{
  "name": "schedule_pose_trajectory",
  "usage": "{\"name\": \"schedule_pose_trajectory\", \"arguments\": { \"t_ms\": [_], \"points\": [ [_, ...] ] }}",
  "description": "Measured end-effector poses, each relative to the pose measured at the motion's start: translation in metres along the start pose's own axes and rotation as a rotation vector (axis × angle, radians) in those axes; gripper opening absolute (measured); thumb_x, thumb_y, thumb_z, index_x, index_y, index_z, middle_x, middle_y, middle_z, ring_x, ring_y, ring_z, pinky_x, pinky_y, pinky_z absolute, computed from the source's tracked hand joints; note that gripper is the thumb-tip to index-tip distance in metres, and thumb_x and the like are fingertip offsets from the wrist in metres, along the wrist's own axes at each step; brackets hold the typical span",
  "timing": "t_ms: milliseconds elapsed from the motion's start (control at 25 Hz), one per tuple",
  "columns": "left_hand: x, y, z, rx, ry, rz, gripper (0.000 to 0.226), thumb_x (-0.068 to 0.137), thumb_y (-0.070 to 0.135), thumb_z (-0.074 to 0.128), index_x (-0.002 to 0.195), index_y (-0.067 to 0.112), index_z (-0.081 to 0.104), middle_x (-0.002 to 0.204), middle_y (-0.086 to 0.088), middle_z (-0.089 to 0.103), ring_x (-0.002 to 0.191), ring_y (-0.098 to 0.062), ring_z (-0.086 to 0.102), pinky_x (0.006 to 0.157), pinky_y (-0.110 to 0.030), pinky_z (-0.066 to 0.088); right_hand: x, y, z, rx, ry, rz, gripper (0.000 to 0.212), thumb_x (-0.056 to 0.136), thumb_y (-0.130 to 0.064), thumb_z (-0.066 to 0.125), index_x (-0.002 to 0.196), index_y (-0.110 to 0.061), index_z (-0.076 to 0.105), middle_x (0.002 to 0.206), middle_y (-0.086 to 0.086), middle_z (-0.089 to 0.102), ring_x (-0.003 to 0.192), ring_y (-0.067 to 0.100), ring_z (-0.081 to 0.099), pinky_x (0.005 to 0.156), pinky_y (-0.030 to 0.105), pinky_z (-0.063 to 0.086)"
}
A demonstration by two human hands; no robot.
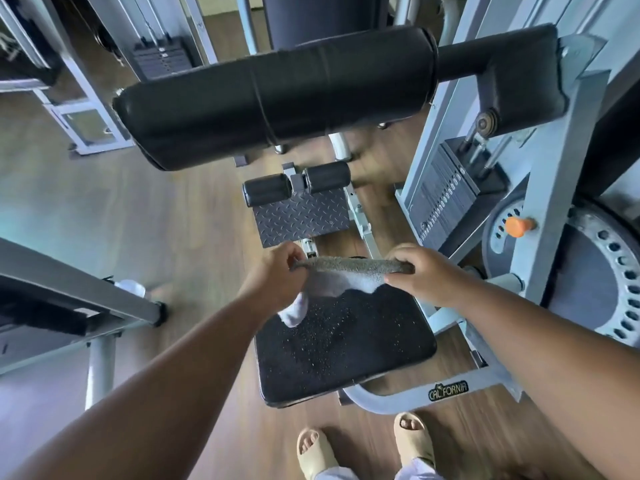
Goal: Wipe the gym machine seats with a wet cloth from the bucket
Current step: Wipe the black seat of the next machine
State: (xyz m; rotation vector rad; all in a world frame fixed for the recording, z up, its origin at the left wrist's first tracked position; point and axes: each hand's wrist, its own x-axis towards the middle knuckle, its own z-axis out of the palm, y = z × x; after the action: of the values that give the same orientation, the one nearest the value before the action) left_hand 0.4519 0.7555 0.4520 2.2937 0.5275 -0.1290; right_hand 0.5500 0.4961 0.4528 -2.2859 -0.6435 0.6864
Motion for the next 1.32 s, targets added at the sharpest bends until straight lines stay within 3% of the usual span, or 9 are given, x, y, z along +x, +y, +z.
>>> {"name": "schedule_pose_trajectory", "arguments": {
  "t_ms": [200,360,520,720,880,960,1040,1160,1320],
  "points": [
    [-0.009,0.062,0.036,-1.187,-0.173,-0.526,0.009,0.102,0.009,0.046,0.097,0.008,0.053,0.101,-0.017,0.067,0.100,-0.036,0.068,0.086,-0.054,0.057,-0.010,-0.004,0.023,0.797,-0.088,0.073,0.048,0.072,-0.024,0.068,0.118,-0.014,0.057,0.098,0.007,0.067,0.089,0.019,0.064,0.080,0.033,0.048],
    [-0.014,0.090,0.078,-1.298,-0.334,-0.451,0.012,0.101,0.003,0.042,0.106,0.007,0.052,0.098,-0.018,0.065,0.082,-0.028,0.069,0.072,-0.042,0.061,-0.017,0.023,0.045,1.340,-0.151,0.238,0.067,0.083,-0.040,0.067,0.144,-0.021,0.046,0.139,0.012,0.059,0.130,0.031,0.055,0.108,0.061,0.038],
    [-0.014,0.086,0.099,-1.246,-0.413,-0.429,0.012,0.099,0.003,0.045,0.097,0.010,0.054,0.094,-0.015,0.065,0.082,-0.027,0.068,0.078,-0.043,0.059,-0.026,0.044,0.044,1.569,-0.132,0.466,0.042,0.096,-0.030,0.048,0.129,-0.008,0.062,0.129,0.020,0.065,0.121,0.040,0.061,0.097,0.066,0.047],
    [-0.022,0.055,0.107,-0.854,-0.334,-0.323,0.014,0.102,0.016,0.050,0.106,0.009,0.062,0.106,-0.007,0.073,0.095,-0.023,0.070,0.087,-0.041,0.053,-0.012,0.057,0.022,1.102,0.044,0.498,0.029,0.099,-0.003,0.034,0.100,-0.004,0.063,0.097,0.023,0.068,0.084,0.030,0.067,0.080,0.040,0.050],
    [-0.021,-0.003,0.116,-0.634,-0.010,-0.542,0.014,0.100,0.020,0.054,0.107,0.015,0.066,0.099,-0.004,0.075,0.085,-0.019,0.069,0.083,-0.040,0.053,-0.011,0.075,0.021,0.197,0.036,0.072,0.027,0.096,-0.011,0.046,0.111,-0.018,0.068,0.132,0.004,0.061,0.122,0.022,0.055,0.098,0.030,0.041],
    [-0.018,-0.041,0.129,-0.419,0.099,-0.577,0.015,0.099,0.023,0.055,0.107,0.016,0.067,0.094,0.000,0.072,0.073,-0.016,0.063,0.069,-0.037,0.052,-0.013,0.096,0.046,-0.135,-0.238,0.014,0.037,0.096,-0.028,0.050,0.132,-0.030,0.060,0.162,-0.006,0.029,0.151,0.022,0.020,0.119,0.042,0.015],
    [-0.016,-0.079,0.143,-0.142,0.148,-0.546,0.019,0.098,0.028,0.052,0.107,0.022,0.068,0.100,0.004,0.070,0.072,-0.012,0.060,0.062,-0.029,0.048,-0.016,0.123,0.078,-0.307,-0.305,0.056,0.047,0.097,-0.042,0.049,0.145,-0.038,0.047,0.168,-0.007,0.006,0.155,0.025,0.000,0.120,0.056,-0.002],
    [-0.014,-0.133,0.169,0.171,0.176,-0.464,0.027,0.093,0.033,0.053,0.117,0.029,0.063,0.124,0.000,0.064,0.107,-0.022,0.059,0.091,-0.041,0.049,-0.010,0.153,0.128,-0.445,-0.239,0.154,0.065,0.099,-0.050,0.042,0.157,-0.037,0.016,0.168,0.005,-0.009,0.154,0.034,-0.004,0.122,0.058,0.001],
    [-0.015,-0.176,0.193,0.394,0.200,-0.455,0.053,0.095,0.051,0.046,0.146,0.037,0.037,0.160,0.005,0.029,0.147,-0.020,0.023,0.116,-0.049,0.021,0.018,0.166,0.186,-0.659,-0.175,0.204,0.083,0.090,-0.076,0.022,0.155,-0.039,-0.015,0.163,0.012,-0.028,0.149,0.043,-0.020,0.114,0.068,-0.012]
  ]
}}
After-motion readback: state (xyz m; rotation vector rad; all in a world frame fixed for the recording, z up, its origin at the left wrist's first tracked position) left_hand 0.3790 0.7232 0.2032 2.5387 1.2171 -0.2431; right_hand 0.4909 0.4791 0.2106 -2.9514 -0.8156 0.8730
